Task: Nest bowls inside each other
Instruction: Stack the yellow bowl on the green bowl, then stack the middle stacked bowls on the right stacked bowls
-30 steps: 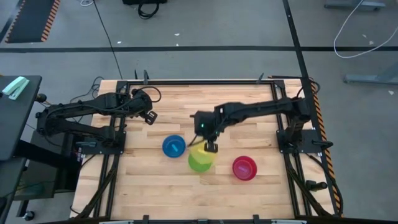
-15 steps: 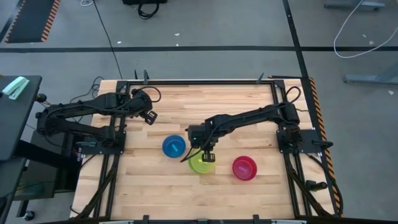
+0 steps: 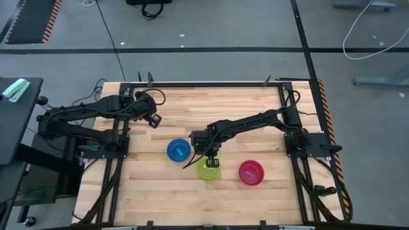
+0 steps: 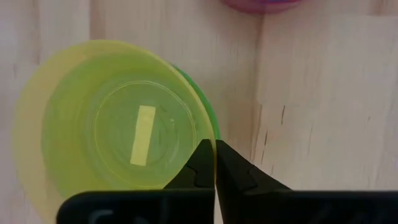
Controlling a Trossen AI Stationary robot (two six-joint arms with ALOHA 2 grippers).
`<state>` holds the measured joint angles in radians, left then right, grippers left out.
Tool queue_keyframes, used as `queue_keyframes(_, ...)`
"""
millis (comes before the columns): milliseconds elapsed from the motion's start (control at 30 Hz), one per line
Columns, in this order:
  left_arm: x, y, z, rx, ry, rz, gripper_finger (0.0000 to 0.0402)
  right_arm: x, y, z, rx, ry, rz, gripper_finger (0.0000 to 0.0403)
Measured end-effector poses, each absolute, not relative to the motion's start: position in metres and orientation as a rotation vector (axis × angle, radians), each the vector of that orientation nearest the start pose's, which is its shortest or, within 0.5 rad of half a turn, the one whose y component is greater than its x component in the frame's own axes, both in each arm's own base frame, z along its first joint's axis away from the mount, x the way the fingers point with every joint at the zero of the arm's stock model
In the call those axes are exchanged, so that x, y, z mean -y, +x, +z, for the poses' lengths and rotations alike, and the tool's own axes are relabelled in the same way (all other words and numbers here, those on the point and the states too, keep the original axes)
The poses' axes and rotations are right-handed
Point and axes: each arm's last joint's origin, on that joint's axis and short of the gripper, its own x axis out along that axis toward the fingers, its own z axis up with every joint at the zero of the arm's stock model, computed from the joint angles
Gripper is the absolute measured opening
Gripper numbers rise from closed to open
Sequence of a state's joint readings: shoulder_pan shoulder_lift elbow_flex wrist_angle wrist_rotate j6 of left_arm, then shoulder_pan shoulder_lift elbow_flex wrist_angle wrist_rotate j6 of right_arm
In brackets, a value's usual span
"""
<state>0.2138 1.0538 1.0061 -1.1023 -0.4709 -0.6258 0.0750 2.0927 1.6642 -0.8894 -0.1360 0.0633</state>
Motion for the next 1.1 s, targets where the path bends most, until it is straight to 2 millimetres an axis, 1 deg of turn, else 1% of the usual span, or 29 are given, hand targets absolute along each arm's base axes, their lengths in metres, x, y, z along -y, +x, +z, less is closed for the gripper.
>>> queue_keyframes(167, -0.0499, 0.1684, 0.2958, -0.924, -0.385, 0.941, 0.0055, -0.0354, 0.4206, 0.1906, -1.346, 0.121, 0.114, 0.0019)
queue_keyframes(567, -0.0500, 0.1683, 0.2959, -0.920, -0.394, 0.947, 0.0059, -0.0387, 0.4161, 0.1901, -1.390, 0.130, 0.105, 0.0091)
queue_keyframes(700, -0.0500, 0.1683, 0.2959, -0.920, -0.393, 0.947, 0.0054, -0.0386, 0.4156, 0.1901, -1.395, 0.125, 0.099, 0.0109)
queue_keyframes(867, -0.0499, 0.1683, 0.2959, -0.922, -0.390, 0.945, 0.0048, -0.0379, 0.4154, 0.1902, -1.395, 0.109, 0.080, 0.0120)
queue_keyframes(1100, -0.0499, 0.1683, 0.2959, -0.923, -0.388, 0.944, 0.0053, -0.0368, 0.4159, 0.1878, -1.397, 0.094, 0.059, 0.0121)
